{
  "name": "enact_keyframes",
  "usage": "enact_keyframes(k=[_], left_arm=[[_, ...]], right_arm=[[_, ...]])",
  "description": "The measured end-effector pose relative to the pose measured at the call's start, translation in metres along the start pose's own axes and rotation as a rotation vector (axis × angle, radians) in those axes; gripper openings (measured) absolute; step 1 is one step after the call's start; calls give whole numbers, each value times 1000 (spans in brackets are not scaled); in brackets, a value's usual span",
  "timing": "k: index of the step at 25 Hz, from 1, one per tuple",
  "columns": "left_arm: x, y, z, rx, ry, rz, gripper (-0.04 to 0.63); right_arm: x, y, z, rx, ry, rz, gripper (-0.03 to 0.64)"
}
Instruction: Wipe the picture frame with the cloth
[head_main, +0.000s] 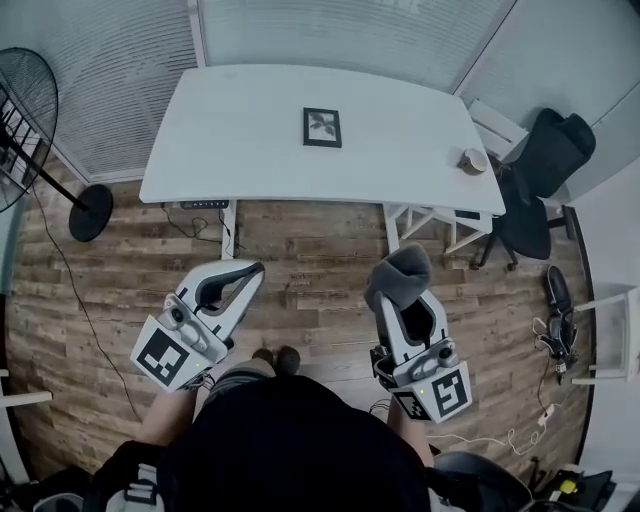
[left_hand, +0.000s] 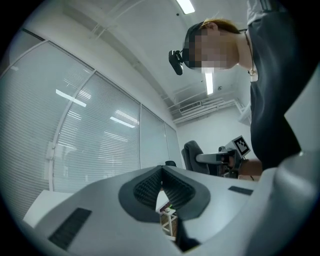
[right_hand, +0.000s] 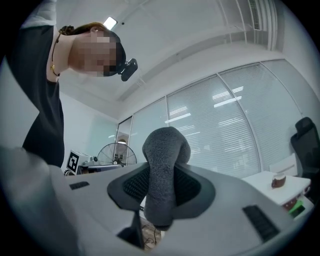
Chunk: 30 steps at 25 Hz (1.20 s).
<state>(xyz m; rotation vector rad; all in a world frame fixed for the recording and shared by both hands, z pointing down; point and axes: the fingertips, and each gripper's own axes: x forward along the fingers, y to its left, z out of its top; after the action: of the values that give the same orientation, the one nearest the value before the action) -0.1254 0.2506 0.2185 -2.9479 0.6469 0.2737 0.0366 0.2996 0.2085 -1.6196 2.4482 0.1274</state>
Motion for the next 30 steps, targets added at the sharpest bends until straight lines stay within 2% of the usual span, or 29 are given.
enact_keyframes(k=[4, 11, 20, 30], left_arm=[[2, 13, -4, 6, 13, 29, 9], [14, 11, 0, 11, 2, 19, 9], [16, 14, -2, 21, 9, 66, 9], [18, 8, -6, 28, 17, 36, 9]], right_arm=[[5, -5, -1, 15, 2, -5, 121], [5, -14, -1, 5, 9, -5, 121], [5, -12, 4, 1, -20, 45, 120], [7, -25, 0, -6, -19, 30, 121]])
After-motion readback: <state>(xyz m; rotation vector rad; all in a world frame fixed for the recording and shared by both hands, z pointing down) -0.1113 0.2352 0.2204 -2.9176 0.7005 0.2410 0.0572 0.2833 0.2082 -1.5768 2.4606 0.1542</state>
